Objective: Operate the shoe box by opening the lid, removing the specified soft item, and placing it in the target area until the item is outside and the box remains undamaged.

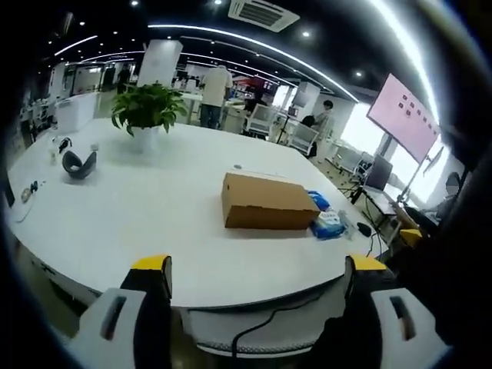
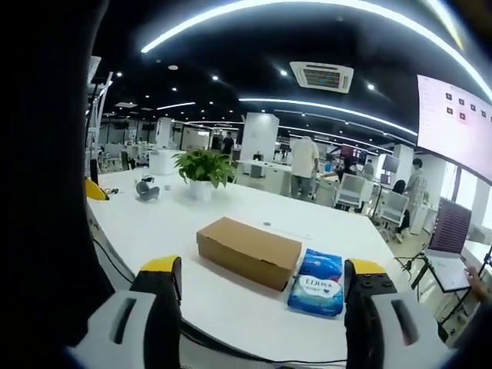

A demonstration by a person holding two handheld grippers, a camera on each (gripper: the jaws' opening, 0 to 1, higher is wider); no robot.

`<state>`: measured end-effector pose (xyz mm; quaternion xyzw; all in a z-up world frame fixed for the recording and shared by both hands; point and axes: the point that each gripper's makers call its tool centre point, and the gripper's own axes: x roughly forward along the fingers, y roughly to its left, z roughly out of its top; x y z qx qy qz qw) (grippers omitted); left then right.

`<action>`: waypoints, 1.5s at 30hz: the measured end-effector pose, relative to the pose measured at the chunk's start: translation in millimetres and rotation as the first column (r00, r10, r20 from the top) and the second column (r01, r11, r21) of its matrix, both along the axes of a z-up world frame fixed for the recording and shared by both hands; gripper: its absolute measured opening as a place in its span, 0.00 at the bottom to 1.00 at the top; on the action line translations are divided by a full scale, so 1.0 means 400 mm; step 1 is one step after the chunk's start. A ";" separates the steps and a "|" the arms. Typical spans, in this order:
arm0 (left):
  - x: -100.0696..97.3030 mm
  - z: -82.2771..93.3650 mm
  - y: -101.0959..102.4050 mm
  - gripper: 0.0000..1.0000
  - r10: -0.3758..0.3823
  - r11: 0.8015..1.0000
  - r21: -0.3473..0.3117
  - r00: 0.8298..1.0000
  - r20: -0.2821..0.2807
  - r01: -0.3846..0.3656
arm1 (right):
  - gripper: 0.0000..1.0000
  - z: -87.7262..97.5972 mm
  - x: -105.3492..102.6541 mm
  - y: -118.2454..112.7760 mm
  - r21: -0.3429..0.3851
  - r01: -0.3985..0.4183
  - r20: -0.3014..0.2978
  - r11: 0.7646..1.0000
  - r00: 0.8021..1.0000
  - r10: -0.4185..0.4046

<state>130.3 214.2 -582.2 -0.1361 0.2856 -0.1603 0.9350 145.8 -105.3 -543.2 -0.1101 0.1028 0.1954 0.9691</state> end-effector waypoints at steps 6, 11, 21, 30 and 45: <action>0.019 0.017 -0.005 0.94 -0.008 1.000 0.011 0.999 0.037 0.007 | 0.87 -0.004 -0.010 -0.017 0.009 0.008 -0.014 1.000 1.000 -0.008; 0.042 0.033 0.022 0.95 0.014 1.000 0.026 0.996 0.084 -0.016 | 0.91 0.033 -0.008 -0.013 0.022 0.002 0.025 1.000 1.000 -0.003; 0.037 0.056 0.009 0.99 -0.076 0.990 0.132 0.979 0.191 0.051 | 0.96 0.034 -0.007 0.006 0.026 -0.011 0.024 1.000 1.000 0.010; 0.023 0.035 -0.005 0.99 -0.086 0.989 0.136 0.984 0.156 0.065 | 0.96 0.026 -0.015 0.013 0.015 -0.023 0.016 1.000 1.000 0.023; 0.016 0.035 -0.006 0.98 -0.103 0.982 0.176 0.977 0.187 0.070 | 0.97 0.015 -0.020 0.016 0.018 -0.049 0.000 0.999 0.999 0.049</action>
